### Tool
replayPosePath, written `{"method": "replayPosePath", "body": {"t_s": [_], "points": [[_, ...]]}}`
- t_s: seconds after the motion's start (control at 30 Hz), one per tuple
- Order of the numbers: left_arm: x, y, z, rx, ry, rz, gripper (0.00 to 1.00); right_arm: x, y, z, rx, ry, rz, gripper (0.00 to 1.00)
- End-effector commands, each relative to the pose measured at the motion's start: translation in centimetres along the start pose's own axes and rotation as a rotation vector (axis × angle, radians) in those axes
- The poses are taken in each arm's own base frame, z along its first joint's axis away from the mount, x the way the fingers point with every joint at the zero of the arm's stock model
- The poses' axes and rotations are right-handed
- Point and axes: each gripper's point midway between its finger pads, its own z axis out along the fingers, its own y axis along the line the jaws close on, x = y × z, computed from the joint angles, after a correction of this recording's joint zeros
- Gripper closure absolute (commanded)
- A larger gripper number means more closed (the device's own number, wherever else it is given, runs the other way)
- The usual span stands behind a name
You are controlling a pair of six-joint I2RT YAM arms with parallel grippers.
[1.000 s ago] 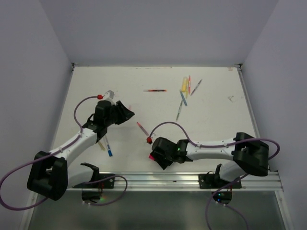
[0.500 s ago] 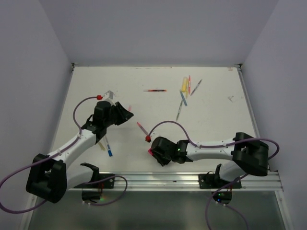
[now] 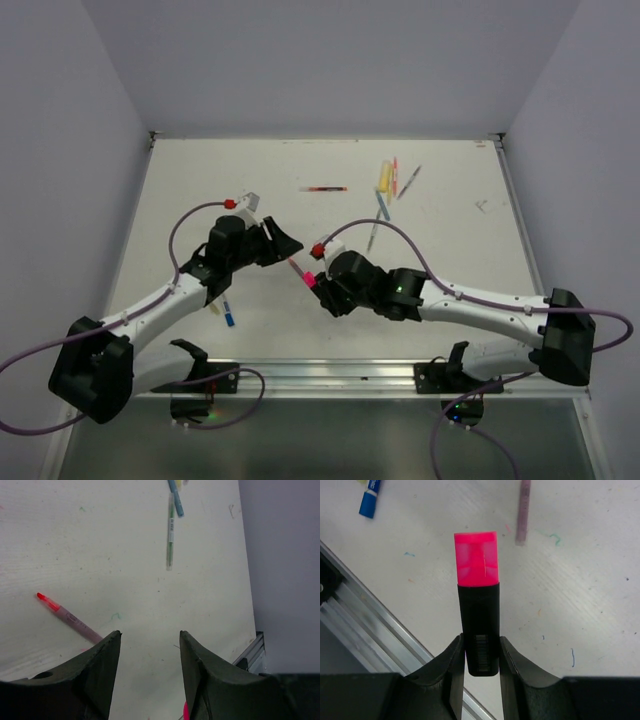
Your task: Open the pen caps
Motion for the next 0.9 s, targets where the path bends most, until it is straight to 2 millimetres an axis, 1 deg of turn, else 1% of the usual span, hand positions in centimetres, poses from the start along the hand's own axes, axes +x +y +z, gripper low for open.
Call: {"method": "replayPosePath", "body": {"t_s": [0.0, 0.1, 0.3, 0.47, 0.6, 0.67, 0.87], "points": [[0.1, -2.4, -0.1, 0.103, -0.010, 0.013, 0.46, -2.6, -0.4, -0.9, -0.020, -0.040, 0.017, 1.00], [0.2, -2.9, -0.1, 0.130, -0.016, 0.017, 0.45, -4.1, -1.0, -0.7, -0.016, -0.061, 0.037, 1.00], [0.3, -2.9, -0.2, 0.131, -0.015, 0.026, 0.44, -6.2, -0.7, -0.8, -0.022, -0.084, 0.038, 1.00], [-0.2, -3.4, -0.5, 0.142, -0.044, 0.015, 0.45, -6.1, -0.4, -0.2, -0.038, -0.062, 0.036, 1.00], [-1.1, -4.2, -0.8, 0.160, -0.074, 0.019, 0.41, -5.5, -0.1, 0.0, -0.062, -0.059, 0.046, 1.00], [-1.3, -4.9, -1.0, 0.188, -0.076, 0.021, 0.39, -5.5, -0.1, 0.0, -0.062, -0.060, 0.050, 1.00], [-0.3, -5.3, -1.1, 0.236, -0.040, 0.009, 0.41, -6.4, -0.5, 0.6, -0.057, -0.072, 0.064, 1.00]]}}
